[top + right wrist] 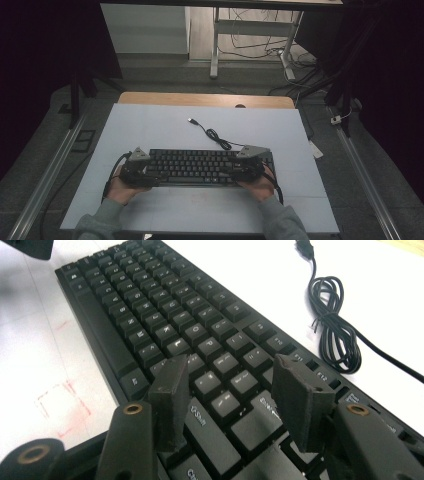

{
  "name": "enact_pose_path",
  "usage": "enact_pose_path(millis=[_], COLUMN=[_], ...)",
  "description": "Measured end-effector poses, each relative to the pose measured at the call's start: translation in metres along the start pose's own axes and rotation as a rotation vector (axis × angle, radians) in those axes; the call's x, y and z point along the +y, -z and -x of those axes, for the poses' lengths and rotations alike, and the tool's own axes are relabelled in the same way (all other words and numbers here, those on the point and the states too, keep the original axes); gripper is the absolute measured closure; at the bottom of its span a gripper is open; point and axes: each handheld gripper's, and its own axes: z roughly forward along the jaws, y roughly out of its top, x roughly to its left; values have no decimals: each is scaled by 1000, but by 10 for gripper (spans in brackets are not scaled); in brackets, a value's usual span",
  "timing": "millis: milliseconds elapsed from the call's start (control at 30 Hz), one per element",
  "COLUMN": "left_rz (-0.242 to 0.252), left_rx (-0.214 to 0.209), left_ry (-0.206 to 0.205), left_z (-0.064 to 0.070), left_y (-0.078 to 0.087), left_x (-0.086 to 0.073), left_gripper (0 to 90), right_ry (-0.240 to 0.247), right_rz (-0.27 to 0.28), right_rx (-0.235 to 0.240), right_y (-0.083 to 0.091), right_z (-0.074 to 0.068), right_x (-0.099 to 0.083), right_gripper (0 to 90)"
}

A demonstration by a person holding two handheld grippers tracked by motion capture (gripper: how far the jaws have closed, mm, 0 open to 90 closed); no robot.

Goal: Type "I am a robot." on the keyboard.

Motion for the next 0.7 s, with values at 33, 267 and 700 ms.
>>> enact_pose_path(millis=[33,267,700], left_rz=[0,11,44], left_rx=[2,6,15], left_ry=[1,-2,3], left_z=[0,3,8], left_y=[0,2,18], left_x=[-1,-7,-24], left_gripper=[177,178,180], right_ry=[1,-16,-64], right_rz=[-1,-4,12], right_rx=[-2,-24,-85], right_y=[1,16,64], right_z=[0,6,17], right_x=[-1,-12,-47], right_gripper=[485,469,440])
